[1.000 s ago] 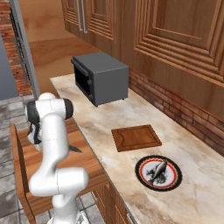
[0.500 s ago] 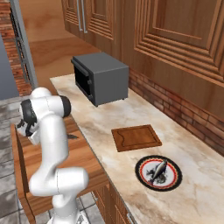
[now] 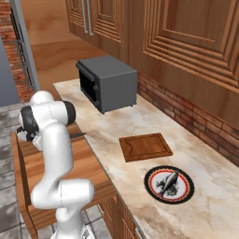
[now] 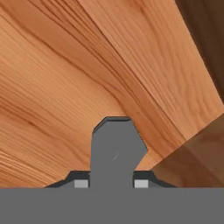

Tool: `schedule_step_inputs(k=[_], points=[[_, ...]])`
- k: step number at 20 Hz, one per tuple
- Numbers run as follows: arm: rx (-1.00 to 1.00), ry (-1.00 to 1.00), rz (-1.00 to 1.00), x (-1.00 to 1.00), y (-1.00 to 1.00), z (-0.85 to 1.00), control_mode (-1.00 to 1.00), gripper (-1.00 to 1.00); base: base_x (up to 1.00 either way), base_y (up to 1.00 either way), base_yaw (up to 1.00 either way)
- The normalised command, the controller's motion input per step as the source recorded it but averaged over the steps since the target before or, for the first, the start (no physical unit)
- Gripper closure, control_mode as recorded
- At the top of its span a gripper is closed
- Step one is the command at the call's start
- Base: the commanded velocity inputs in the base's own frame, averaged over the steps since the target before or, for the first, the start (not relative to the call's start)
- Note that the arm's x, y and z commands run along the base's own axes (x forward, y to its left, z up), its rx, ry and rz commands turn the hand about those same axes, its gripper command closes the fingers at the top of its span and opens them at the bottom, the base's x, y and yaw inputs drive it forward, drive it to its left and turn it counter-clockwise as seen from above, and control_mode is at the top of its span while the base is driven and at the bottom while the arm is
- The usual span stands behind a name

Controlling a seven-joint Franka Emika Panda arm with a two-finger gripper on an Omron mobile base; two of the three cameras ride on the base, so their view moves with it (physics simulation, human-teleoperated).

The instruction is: Pick up the knife from the drawer and place it on the cutting board. Then place the meat from the plate to the cutting board.

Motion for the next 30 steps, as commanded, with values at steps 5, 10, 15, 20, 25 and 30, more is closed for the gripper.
schedule_step_inputs(k=[5,10,15,20,25,30], points=[[0.00,0.06,0.01,0.00,-0.60,0.41,-1.00,1.00,0.00,0.00,0.00],[0.13,0.00,0.07,0.02,-0.48,0.17,-1.00,1.00,0.00,0.00,0.00],[0.11,0.03,0.00,0.02,-0.50,0.19,-1.00,1.00,0.00,0.00,0.00],[0.02,0.05,0.00,0.03,-0.50,0.17,-1.00,1.00,0.00,0.00,0.00],[0.00,0.13,0.00,0.05,-0.51,0.23,-1.00,1.00,0.00,0.00,0.00],[0.02,0.05,0.00,0.05,-0.57,0.26,-1.00,1.00,0.00,0.00,0.00]])
